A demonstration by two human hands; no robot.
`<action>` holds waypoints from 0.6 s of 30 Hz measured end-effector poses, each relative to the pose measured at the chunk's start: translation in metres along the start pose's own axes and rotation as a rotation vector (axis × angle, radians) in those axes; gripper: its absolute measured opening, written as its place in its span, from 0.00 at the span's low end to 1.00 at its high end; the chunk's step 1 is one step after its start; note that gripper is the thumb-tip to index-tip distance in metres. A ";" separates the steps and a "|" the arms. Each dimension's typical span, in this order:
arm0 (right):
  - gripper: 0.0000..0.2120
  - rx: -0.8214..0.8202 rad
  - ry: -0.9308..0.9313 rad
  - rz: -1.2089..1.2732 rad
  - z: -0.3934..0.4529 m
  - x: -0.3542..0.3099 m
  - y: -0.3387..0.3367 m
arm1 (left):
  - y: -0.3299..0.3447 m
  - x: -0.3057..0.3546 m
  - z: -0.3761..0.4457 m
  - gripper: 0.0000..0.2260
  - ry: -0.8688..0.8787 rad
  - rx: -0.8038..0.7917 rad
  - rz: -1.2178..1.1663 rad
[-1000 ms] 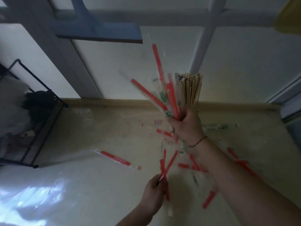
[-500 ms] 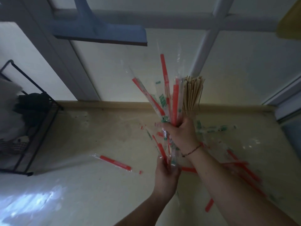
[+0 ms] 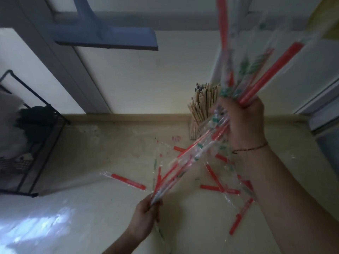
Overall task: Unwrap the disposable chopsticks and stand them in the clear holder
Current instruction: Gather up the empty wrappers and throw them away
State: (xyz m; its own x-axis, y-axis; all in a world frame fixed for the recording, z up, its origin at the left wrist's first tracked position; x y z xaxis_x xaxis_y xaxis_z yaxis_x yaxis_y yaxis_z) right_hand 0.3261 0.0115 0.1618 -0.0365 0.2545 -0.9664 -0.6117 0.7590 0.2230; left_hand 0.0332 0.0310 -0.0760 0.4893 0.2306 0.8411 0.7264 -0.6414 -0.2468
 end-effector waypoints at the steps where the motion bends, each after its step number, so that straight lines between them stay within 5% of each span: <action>1: 0.03 0.017 -0.033 0.022 0.002 -0.007 -0.006 | -0.008 -0.003 -0.001 0.04 -0.026 0.004 -0.024; 5: 0.13 0.092 -0.148 0.116 0.005 -0.028 -0.028 | -0.027 -0.018 -0.009 0.04 -0.180 0.067 -0.186; 8: 0.05 0.063 -0.108 0.093 -0.009 -0.022 -0.039 | -0.022 -0.017 -0.014 0.09 -0.249 0.063 -0.292; 14: 0.07 0.208 0.343 -0.206 -0.093 0.090 -0.051 | 0.022 0.000 -0.026 0.08 -0.313 0.012 -0.334; 18: 0.08 0.100 0.648 -0.292 -0.152 0.168 -0.037 | 0.049 0.006 -0.033 0.05 -0.294 -0.072 -0.180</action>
State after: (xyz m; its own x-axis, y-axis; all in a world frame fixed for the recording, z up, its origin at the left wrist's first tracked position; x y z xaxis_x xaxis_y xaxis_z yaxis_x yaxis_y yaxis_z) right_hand 0.2227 -0.0653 -0.0281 -0.3632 -0.3503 -0.8634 -0.5938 0.8011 -0.0752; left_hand 0.0556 -0.0236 -0.0672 0.4819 0.5390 0.6909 0.7829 -0.6189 -0.0634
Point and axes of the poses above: each hand's wrist, its own z-axis towards the middle knuckle, its own y-axis out of the palm, x = y × z, the point moved 7 cm from there along z, towards the middle knuckle, and after that the axes turned 8 degrees about z, right-handed, at the moved point
